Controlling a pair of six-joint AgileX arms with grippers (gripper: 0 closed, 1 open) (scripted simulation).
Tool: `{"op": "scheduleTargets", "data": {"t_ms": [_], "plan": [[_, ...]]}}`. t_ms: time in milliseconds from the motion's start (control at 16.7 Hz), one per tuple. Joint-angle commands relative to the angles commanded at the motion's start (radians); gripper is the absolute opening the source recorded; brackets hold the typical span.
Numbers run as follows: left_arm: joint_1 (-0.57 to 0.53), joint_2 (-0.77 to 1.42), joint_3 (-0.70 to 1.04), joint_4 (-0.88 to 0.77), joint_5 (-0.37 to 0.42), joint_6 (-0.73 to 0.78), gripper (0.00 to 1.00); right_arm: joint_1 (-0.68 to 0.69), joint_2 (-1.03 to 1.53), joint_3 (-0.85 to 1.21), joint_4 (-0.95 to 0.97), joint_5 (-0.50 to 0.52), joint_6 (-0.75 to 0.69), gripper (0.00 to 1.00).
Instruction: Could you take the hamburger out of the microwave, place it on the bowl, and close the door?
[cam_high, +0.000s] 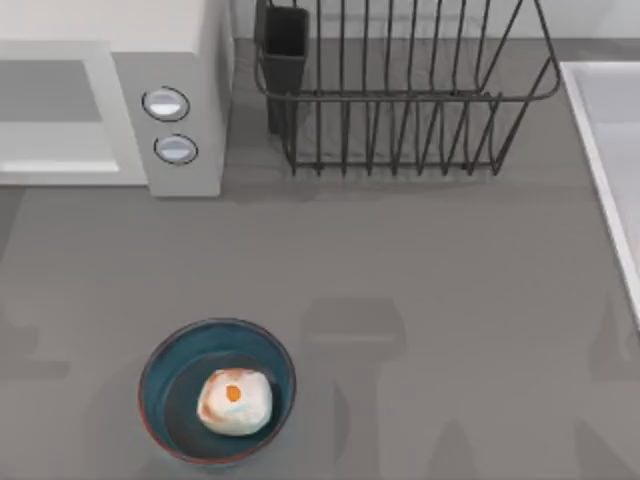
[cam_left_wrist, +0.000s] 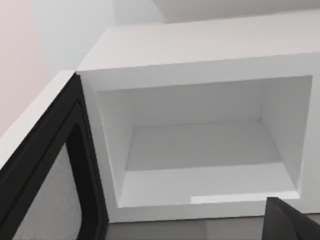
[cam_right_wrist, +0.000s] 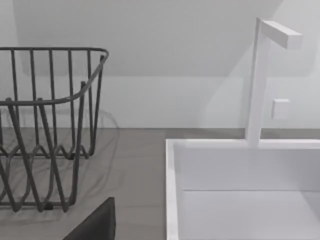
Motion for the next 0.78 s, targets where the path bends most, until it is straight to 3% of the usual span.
{"op": "scheduleTargets", "data": {"t_ms": [240, 780], "plan": [[0.031, 0.317, 0.292, -0.121, -0.015, 0.216, 0.00, 0.000, 0.000, 0.000, 0.000, 0.000, 0.000, 1.00], [0.189, 1.257, 0.987, -0.475, -0.041, 0.650, 0.00, 0.000, 0.000, 0.000, 0.000, 0.000, 0.000, 1.00]]}}
